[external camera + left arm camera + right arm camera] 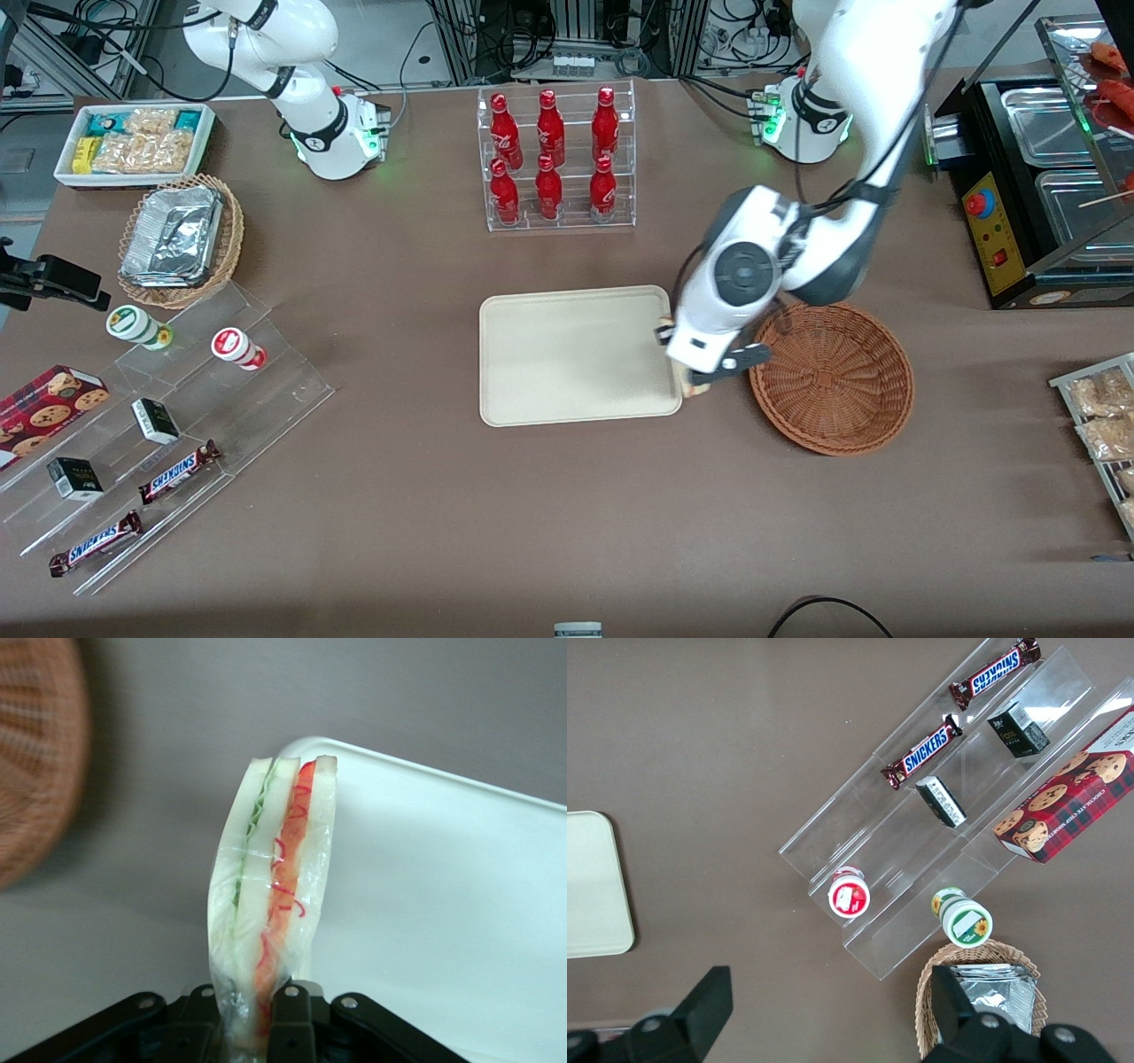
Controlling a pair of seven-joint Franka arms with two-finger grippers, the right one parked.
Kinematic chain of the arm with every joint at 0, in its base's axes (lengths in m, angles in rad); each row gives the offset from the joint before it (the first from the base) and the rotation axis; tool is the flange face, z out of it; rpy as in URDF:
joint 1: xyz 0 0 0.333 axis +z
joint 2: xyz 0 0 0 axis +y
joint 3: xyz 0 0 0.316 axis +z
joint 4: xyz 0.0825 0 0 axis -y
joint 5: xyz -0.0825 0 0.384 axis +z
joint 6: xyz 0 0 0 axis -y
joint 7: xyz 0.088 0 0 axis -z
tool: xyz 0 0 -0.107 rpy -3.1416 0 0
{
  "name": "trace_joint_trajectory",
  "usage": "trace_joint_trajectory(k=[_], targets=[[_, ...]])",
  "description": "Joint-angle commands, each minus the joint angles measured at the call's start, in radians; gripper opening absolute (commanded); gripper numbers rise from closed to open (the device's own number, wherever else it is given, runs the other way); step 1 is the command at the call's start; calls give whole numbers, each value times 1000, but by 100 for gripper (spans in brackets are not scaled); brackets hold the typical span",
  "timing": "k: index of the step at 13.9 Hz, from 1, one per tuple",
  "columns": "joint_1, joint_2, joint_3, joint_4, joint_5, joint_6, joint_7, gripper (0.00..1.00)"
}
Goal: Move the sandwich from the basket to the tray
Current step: 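Lift the sandwich and carry it over the cream tray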
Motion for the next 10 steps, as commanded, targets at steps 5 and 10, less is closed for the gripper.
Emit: trace_joint_trajectory(k=[5, 10], targets=[[-175, 180, 10, 217, 86, 0, -173, 0], [-234, 258, 13, 299, 112, -4, -196, 0]])
